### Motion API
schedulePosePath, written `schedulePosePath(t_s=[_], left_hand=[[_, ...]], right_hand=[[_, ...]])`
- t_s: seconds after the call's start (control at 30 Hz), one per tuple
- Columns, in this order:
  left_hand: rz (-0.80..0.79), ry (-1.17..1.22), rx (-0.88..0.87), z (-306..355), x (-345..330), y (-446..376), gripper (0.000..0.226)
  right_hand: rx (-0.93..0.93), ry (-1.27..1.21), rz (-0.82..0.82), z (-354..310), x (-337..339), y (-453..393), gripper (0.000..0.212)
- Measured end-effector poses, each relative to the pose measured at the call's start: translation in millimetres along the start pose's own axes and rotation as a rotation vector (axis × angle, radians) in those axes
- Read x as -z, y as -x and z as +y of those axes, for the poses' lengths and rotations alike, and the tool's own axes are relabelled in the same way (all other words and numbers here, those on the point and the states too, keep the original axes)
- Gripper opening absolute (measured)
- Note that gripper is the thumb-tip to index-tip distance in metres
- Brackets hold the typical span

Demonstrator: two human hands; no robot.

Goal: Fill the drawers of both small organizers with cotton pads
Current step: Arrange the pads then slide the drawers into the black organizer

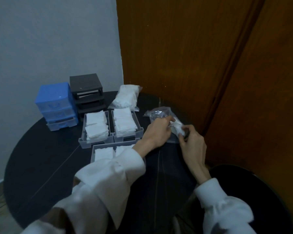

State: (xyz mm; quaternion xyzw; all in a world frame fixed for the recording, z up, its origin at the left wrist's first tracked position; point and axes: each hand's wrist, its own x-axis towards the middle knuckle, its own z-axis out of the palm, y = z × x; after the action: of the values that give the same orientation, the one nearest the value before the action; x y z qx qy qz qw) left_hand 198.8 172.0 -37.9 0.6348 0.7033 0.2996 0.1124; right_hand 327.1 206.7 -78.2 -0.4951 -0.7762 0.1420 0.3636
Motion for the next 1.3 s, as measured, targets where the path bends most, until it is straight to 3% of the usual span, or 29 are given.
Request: schedulePosePath(t_s=[0.27, 0.57, 0.77, 0.93, 1.07, 1.3], left_hand=[[-0.001, 0.087, 0.013, -5, 2, 0, 0.034], [-0.04, 0.254, 0.023, -6, 8, 3, 0.026], [-0.067, 0.251, 0.035, -11, 6, 6, 0.031], [-0.071, 0.242, 0.032, -12, 6, 6, 0.033], [-0.068, 0.237, 0.047, -14, 3, 6, 0.035], [-0.115, 0.231, 0.03, -13, 2, 6, 0.053]], right_hand=[[0.032, -0.02, 0.008, -3, -1, -6, 0.018], [0.307, 0.074, -0.057, 13, 6, 2, 0.024], [0.294, -0.189, -0.165, 16, 11, 1, 0.021], [0.32, -0.123, -0.189, 15, 10, 2, 0.024], [0.342, -0.063, -0.135, 13, 7, 3, 0.005], [0.266, -0.214, -0.114, 16, 12, 2, 0.005]])
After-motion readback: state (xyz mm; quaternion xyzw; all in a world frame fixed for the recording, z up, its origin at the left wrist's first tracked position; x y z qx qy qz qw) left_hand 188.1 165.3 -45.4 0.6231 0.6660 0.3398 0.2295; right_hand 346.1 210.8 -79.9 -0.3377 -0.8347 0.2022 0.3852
